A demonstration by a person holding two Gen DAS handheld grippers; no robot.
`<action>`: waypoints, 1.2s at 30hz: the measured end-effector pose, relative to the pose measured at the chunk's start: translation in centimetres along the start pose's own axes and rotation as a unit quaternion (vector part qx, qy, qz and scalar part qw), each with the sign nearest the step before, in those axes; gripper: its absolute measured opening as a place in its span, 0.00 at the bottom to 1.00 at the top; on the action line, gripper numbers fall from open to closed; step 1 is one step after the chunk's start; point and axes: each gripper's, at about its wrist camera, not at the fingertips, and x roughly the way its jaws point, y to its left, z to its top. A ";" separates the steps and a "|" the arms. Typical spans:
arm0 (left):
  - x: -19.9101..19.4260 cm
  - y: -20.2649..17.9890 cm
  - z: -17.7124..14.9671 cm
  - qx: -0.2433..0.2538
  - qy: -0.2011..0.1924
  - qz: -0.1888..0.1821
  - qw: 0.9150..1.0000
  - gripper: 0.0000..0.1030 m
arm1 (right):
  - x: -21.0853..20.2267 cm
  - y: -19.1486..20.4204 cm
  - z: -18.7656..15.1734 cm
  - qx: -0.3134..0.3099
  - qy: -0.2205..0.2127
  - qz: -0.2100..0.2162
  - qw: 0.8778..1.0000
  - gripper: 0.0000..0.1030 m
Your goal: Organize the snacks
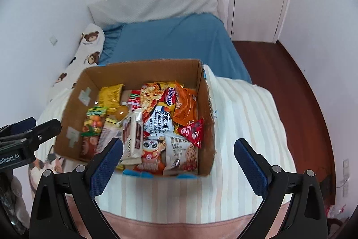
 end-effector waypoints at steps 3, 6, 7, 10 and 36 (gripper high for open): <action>-2.8 -0.1 -1.6 -0.002 -0.015 0.002 1.000 1.00 | -3.0 0.2 -1.1 -0.005 -0.018 0.005 1.000 0.99; -5.4 -0.4 -3.0 -0.004 -0.031 0.017 0.999 1.00 | -5.9 0.5 -2.6 -0.014 -0.031 0.008 0.999 0.99; -6.0 -0.4 -3.4 -0.004 -0.036 0.019 0.999 1.00 | -6.8 0.5 -3.2 -0.016 -0.034 0.011 0.999 0.99; -8.6 -0.6 -5.1 -0.006 -0.051 0.024 0.998 1.00 | -9.4 0.7 -4.8 -0.020 -0.042 0.017 0.999 0.99; -20.9 -1.4 -12.5 -0.005 -0.107 0.065 0.992 1.00 | -23.3 3.0 -10.9 -0.048 -0.101 0.052 0.992 1.00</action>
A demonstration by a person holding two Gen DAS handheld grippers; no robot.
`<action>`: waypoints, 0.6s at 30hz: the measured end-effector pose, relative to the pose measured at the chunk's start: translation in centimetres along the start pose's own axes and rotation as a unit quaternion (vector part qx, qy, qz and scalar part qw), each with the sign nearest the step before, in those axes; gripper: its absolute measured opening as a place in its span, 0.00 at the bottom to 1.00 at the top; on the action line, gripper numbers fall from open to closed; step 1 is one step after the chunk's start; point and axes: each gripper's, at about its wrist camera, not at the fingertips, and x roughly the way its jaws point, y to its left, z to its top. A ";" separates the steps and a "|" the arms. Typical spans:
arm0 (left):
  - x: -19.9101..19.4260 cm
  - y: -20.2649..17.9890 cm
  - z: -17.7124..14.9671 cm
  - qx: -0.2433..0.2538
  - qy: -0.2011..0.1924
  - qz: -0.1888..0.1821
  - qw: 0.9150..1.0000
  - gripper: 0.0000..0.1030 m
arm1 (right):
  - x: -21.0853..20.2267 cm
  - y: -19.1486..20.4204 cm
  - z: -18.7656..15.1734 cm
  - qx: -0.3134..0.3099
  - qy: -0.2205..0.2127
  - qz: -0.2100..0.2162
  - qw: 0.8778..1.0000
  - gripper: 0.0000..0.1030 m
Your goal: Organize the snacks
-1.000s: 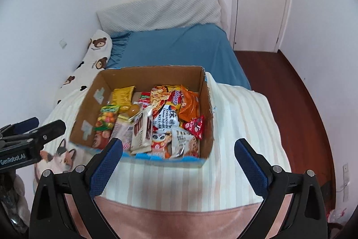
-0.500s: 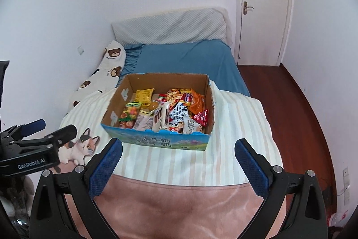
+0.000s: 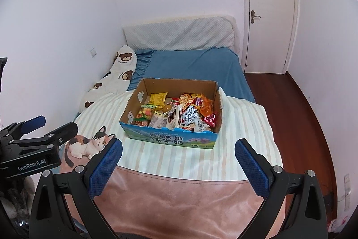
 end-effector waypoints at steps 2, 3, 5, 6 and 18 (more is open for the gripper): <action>0.0 0.0 -0.1 0.002 -0.001 0.001 1.000 1.00 | -0.1 -0.1 0.0 0.003 0.000 0.000 1.000 1.00; 0.1 -0.1 -0.1 0.002 0.000 0.002 1.000 1.00 | -0.1 -0.2 -0.1 0.005 0.000 -0.001 1.000 1.00; 0.6 -0.1 -0.1 -0.001 0.004 -0.004 1.000 1.00 | 0.3 -0.4 -0.1 0.007 0.001 -0.007 1.000 1.00; 0.9 0.0 -0.1 -0.003 0.006 -0.009 1.000 1.00 | 0.5 -0.6 -0.1 0.008 0.002 -0.010 1.000 1.00; 6.8 -0.4 0.9 -0.016 0.029 0.016 0.999 1.00 | 4.8 -2.3 0.6 0.020 0.005 -0.042 0.999 1.00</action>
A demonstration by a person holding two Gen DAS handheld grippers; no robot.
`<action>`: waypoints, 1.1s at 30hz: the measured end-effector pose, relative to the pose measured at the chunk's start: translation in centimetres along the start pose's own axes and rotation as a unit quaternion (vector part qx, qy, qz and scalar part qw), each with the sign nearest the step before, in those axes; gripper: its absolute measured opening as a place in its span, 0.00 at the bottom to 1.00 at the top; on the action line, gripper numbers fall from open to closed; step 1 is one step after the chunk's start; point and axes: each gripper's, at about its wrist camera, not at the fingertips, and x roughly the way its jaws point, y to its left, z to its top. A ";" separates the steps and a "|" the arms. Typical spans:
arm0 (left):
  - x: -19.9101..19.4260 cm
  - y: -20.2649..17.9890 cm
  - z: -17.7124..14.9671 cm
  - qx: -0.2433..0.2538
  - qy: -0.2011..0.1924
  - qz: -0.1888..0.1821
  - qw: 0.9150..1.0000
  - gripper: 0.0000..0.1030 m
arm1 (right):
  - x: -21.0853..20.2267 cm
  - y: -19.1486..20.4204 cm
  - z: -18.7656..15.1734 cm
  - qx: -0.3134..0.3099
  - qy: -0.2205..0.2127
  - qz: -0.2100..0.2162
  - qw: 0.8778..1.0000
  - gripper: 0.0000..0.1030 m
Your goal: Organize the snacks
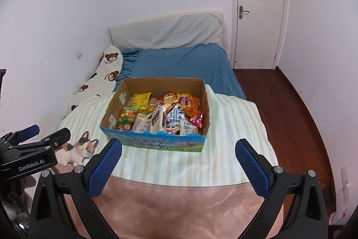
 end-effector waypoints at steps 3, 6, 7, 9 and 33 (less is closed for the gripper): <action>1.6 -0.1 0.7 0.001 0.004 0.010 1.000 1.00 | 1.6 -0.4 0.5 0.005 0.004 -0.008 1.000 1.00; 3.1 -0.3 1.4 0.004 0.007 0.018 1.000 1.00 | 3.3 -0.6 0.9 0.008 0.013 -0.010 1.000 1.00; 3.6 -0.4 1.7 0.006 0.009 0.021 1.000 1.00 | 3.7 -0.7 1.0 0.008 0.015 -0.011 1.000 1.00; 4.4 -0.6 2.1 0.008 0.009 0.027 1.000 1.00 | 4.7 -0.7 1.2 0.008 0.019 -0.014 1.000 1.00; 9.9 -3.3 3.9 0.045 0.041 0.025 0.998 1.00 | 12.6 -1.8 2.4 0.022 0.066 -0.034 0.997 1.00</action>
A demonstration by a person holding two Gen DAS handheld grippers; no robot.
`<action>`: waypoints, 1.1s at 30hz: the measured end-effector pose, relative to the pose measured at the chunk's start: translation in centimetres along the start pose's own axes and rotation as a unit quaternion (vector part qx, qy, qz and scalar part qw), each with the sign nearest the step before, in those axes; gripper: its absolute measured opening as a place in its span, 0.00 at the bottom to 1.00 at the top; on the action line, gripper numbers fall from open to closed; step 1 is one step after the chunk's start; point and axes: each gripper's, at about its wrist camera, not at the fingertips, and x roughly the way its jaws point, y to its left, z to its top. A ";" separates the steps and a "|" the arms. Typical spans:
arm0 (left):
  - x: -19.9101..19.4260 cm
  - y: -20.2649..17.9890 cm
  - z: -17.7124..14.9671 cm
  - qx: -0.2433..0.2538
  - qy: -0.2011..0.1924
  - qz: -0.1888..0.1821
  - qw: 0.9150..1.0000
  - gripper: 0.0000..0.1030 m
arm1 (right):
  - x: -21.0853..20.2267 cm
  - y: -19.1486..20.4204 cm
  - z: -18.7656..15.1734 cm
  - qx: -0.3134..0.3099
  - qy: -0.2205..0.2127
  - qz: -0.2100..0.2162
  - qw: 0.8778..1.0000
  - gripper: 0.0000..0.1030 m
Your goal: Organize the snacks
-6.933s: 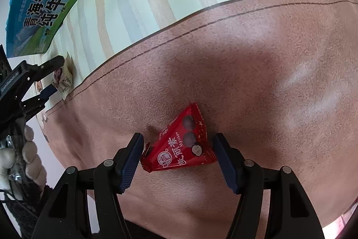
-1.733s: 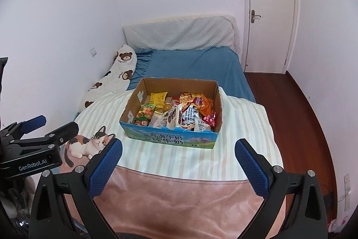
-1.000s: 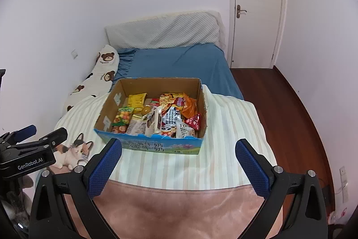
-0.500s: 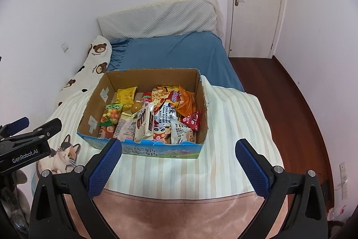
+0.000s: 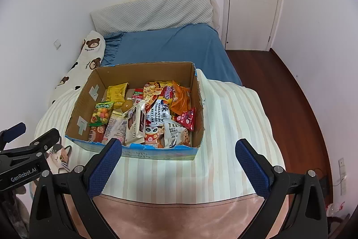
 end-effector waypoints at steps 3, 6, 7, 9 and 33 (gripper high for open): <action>0.0 -0.1 0.1 0.001 -0.001 0.000 1.000 1.00 | 0.2 0.0 0.0 0.000 0.003 0.000 1.000 1.00; 0.0 -0.1 0.1 0.001 -0.002 0.000 1.000 1.00 | 0.3 -0.1 0.1 0.001 0.003 -0.001 1.000 1.00; 0.1 -0.1 0.1 0.002 -0.002 0.000 1.000 1.00 | 0.2 -0.1 0.0 0.002 0.003 -0.001 1.000 1.00; 0.1 -0.1 0.0 0.001 -0.001 -0.001 1.000 1.00 | 0.2 -0.1 0.0 0.000 0.002 -0.004 1.000 1.00; 0.1 -0.3 -0.4 0.000 0.005 -0.019 1.000 1.00 | -0.5 -0.1 -0.1 0.001 0.003 0.003 1.000 1.00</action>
